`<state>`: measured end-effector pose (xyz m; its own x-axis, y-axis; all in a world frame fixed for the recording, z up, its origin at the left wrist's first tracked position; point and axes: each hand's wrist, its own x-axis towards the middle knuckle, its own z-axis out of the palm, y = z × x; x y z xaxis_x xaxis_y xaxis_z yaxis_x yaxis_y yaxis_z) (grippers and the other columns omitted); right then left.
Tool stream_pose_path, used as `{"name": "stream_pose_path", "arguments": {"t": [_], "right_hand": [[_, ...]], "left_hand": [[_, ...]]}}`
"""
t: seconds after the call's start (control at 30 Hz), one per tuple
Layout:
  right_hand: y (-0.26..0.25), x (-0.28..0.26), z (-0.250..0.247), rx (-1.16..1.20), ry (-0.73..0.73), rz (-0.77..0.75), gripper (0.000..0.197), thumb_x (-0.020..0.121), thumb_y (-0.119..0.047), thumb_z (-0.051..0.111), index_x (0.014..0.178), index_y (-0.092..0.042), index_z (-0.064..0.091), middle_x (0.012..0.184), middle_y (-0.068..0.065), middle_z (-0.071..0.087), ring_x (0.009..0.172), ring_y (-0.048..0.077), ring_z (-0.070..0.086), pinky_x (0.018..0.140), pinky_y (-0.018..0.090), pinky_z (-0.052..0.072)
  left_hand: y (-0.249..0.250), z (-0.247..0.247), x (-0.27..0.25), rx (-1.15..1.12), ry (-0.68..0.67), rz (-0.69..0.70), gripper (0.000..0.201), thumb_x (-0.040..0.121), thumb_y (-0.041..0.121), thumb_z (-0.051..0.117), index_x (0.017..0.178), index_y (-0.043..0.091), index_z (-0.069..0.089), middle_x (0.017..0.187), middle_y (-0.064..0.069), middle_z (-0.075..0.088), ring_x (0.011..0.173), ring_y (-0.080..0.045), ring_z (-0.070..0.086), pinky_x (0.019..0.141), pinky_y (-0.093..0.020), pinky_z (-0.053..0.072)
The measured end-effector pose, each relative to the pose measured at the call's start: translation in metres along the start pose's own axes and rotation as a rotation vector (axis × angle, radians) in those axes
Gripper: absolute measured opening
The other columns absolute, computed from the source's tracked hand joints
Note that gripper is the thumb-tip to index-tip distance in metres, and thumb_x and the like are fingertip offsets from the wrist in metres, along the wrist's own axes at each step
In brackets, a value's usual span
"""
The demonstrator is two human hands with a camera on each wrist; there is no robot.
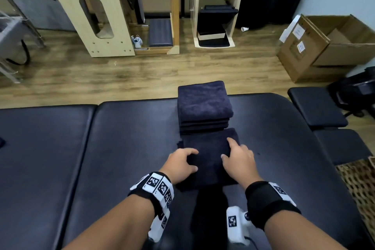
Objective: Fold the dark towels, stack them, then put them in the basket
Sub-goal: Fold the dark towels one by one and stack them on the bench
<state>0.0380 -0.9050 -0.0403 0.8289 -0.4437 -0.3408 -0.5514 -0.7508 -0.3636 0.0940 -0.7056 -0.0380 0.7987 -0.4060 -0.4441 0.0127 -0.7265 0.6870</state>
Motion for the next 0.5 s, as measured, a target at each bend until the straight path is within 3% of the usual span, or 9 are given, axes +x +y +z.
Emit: {"name": "stream_pose_path", "arguments": {"t": [0.1,0.17,0.23,0.37,0.43,0.5], "right_hand": [[-0.002,-0.005,-0.002,0.064,0.103,-0.124,0.062,0.093,-0.010,0.054,0.152,-0.023,0.041,0.127,0.012,0.052,0.119,0.034,0.048,0.104,0.043,0.043],[0.000,-0.005,0.001,0.091,0.095,-0.116,0.061,0.093,-0.009,0.054,0.152,-0.023,0.043,0.130,0.011,0.050,0.120,0.033,0.051,0.104,0.042,0.044],[0.005,-0.003,0.005,0.033,0.007,-0.057,0.062,0.094,-0.015,0.051,0.154,-0.025,0.038,0.132,0.015,0.050,0.121,0.037,0.052,0.103,0.041,0.045],[0.004,-0.004,-0.001,-0.053,-0.116,0.005,0.061,0.094,-0.027,0.042,0.152,-0.040,0.026,0.135,0.014,0.046,0.121,0.040,0.049,0.102,0.048,0.044],[0.000,-0.007,-0.006,-0.238,-0.035,-0.020,0.055,0.092,-0.025,0.048,0.144,-0.038,0.038,0.135,0.011,0.042,0.119,0.038,0.046,0.098,0.049,0.044],[-0.007,-0.015,-0.004,-0.397,0.085,-0.157,0.049,0.075,-0.014,0.063,0.123,-0.025,0.060,0.128,0.012,0.050,0.110,0.039,0.050,0.087,0.050,0.047]], "left_hand": [[-0.006,0.000,-0.002,-0.122,0.174,-0.049,0.031,0.076,0.006,0.077,0.094,0.031,0.073,0.080,0.010,0.062,0.085,-0.012,0.061,0.080,-0.015,0.046],[-0.010,-0.003,-0.006,-0.162,0.230,-0.057,0.028,0.077,0.004,0.074,0.083,0.031,0.071,0.069,0.012,0.059,0.076,-0.009,0.061,0.072,-0.010,0.044],[-0.014,-0.004,-0.009,-0.122,0.192,-0.052,0.026,0.080,0.006,0.070,0.087,0.031,0.072,0.080,0.011,0.064,0.082,-0.007,0.062,0.079,-0.012,0.047],[-0.015,0.002,-0.011,-0.019,-0.004,-0.040,0.036,0.091,0.016,0.064,0.126,0.021,0.061,0.119,0.003,0.057,0.109,-0.011,0.055,0.090,-0.017,0.040],[-0.015,0.001,-0.011,0.007,-0.030,-0.017,0.039,0.093,0.017,0.061,0.132,0.020,0.056,0.128,-0.001,0.055,0.118,-0.015,0.053,0.094,-0.018,0.038],[-0.016,-0.003,-0.015,0.026,-0.048,0.005,0.042,0.094,0.018,0.060,0.136,0.021,0.054,0.130,-0.002,0.055,0.121,-0.015,0.053,0.094,-0.016,0.036]]}}
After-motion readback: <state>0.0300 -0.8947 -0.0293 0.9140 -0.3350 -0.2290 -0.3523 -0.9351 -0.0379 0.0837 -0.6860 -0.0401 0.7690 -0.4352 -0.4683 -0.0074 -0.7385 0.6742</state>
